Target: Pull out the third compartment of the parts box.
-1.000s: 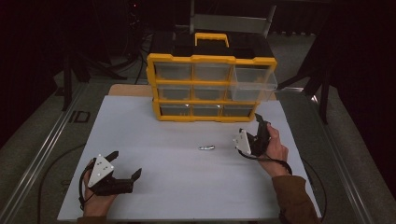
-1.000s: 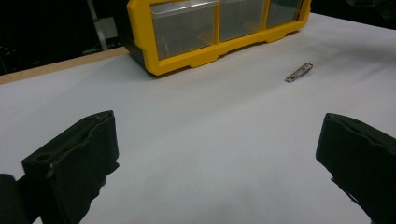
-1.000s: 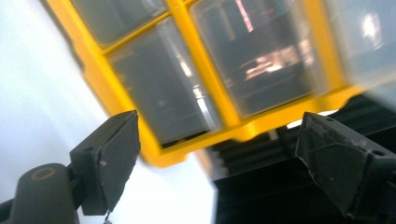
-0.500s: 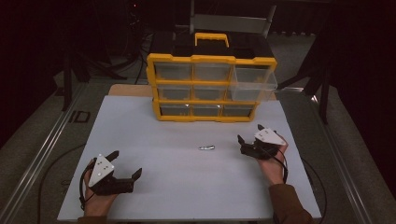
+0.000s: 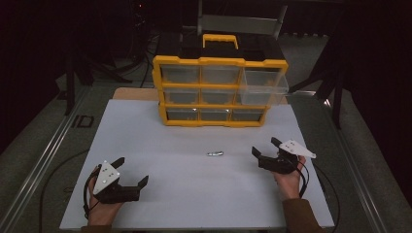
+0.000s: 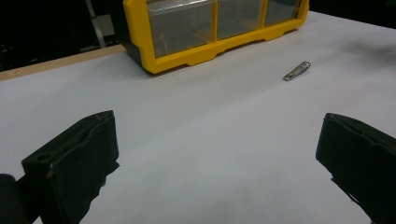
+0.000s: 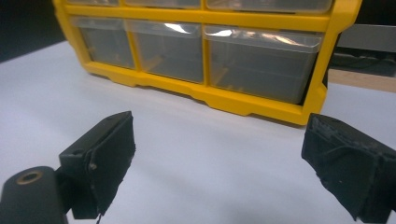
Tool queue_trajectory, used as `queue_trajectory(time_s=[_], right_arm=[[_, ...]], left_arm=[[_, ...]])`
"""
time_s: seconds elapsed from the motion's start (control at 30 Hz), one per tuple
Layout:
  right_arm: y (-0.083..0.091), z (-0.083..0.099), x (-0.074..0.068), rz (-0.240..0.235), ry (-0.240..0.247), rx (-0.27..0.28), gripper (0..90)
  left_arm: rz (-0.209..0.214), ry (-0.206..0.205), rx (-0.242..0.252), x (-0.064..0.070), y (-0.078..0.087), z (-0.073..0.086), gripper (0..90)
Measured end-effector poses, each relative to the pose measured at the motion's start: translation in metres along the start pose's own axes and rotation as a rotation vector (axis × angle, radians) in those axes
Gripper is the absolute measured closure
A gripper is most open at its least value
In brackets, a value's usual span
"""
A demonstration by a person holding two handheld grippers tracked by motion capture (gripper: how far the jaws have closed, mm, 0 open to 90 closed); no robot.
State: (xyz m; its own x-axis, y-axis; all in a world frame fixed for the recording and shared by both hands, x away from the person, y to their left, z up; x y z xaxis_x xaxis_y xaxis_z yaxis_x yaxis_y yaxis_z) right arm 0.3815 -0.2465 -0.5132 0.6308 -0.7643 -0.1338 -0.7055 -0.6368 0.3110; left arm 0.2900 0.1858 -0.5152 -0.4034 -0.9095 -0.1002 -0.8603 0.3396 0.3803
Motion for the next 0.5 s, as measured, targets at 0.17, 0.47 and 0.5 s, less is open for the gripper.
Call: queue_trajectory(time_s=[0.17, 0.47, 0.5], right_arm=[[0.009, -0.001, -0.005, 0.004, 0.035, 0.000, 9.3], [0.019, 0.002, -0.011, 0.009, 0.074, -0.011, 9.4], [0.019, 0.002, -0.011, 0.007, 0.074, -0.011, 9.4]], left_arm=[[0.003, 0.001, -0.003, 0.001, -0.001, -0.002, 0.4], [0.022, 0.004, -0.020, -0.004, -0.006, -0.012, 0.4], [0.036, 0.003, -0.028, -0.005, -0.007, -0.015, 0.4]])
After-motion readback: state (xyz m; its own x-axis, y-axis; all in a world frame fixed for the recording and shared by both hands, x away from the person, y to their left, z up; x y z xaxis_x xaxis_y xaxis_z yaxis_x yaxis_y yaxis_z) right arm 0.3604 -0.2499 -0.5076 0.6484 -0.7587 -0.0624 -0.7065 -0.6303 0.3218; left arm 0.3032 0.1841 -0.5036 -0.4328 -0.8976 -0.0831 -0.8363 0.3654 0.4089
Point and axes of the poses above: each handheld gripper's, and its own axes: y roughly backward along the jaws, z roughly out of its underside, x roughly to its right, the point moved 8 cm from there along -y, roughly forward along the jaws, and after that the axes turned 11 degrees about -z, right-handed, at the moved point
